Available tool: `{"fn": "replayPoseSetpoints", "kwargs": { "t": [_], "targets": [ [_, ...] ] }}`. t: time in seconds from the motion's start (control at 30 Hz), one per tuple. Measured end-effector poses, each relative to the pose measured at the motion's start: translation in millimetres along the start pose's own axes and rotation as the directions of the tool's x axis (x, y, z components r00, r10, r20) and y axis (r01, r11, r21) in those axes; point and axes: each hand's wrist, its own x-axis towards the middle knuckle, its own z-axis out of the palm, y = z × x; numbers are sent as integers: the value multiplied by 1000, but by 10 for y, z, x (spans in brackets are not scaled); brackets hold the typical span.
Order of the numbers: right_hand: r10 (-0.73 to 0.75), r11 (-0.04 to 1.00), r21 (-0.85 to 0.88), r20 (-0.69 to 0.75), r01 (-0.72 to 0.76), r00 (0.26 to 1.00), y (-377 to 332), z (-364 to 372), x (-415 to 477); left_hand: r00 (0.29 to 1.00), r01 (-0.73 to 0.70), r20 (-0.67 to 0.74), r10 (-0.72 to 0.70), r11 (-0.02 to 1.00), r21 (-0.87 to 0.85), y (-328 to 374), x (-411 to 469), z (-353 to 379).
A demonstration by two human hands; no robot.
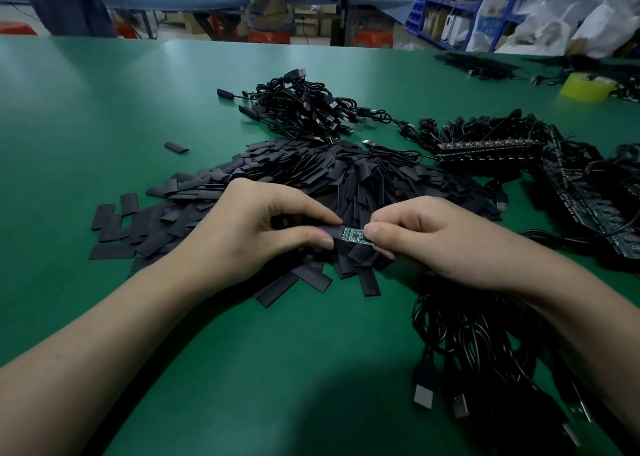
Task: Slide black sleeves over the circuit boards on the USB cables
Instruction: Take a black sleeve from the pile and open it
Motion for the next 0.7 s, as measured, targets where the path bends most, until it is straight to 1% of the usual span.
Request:
{"fn": "replayPoseSetpoints", "kwargs": {
  "t": [0.1,0.13,0.27,0.37,0.47,0.53,0.57,0.63,0.7],
  "targets": [
    [-7,998,-64,-11,6,1000,-16,10,-6,1000,-24,18,24,1000,15,23,-1,25],
    [-5,998,-59,-11,4,1000,-18,10,-4,999,-40,14,40,999,24,33,1,33],
    [28,992,124,14,-29,1000,3,3,-2,996,-82,-22,83,995,55,60,5,46],
    [29,986,165,32,-34,999,5,47,8,997,-71,-36,73,997,44,74,-9,84],
    [21,989,143,3,-21,1000,12,89,23,997,-61,-45,61,998,12,91,-16,126],
    [-2,995,100,-58,7,998,22,103,35,998,-35,-51,34,999,-5,84,-8,140],
    [-19,996,80,-116,28,993,27,109,41,998,-18,-55,17,1000,-18,78,-3,143],
    [-58,993,87,-262,83,963,24,108,46,996,9,-83,-13,999,-46,63,-1,144],
    [-111,983,101,-356,156,928,9,102,32,990,43,-129,-55,994,-96,48,-1,138]
  ]
}}
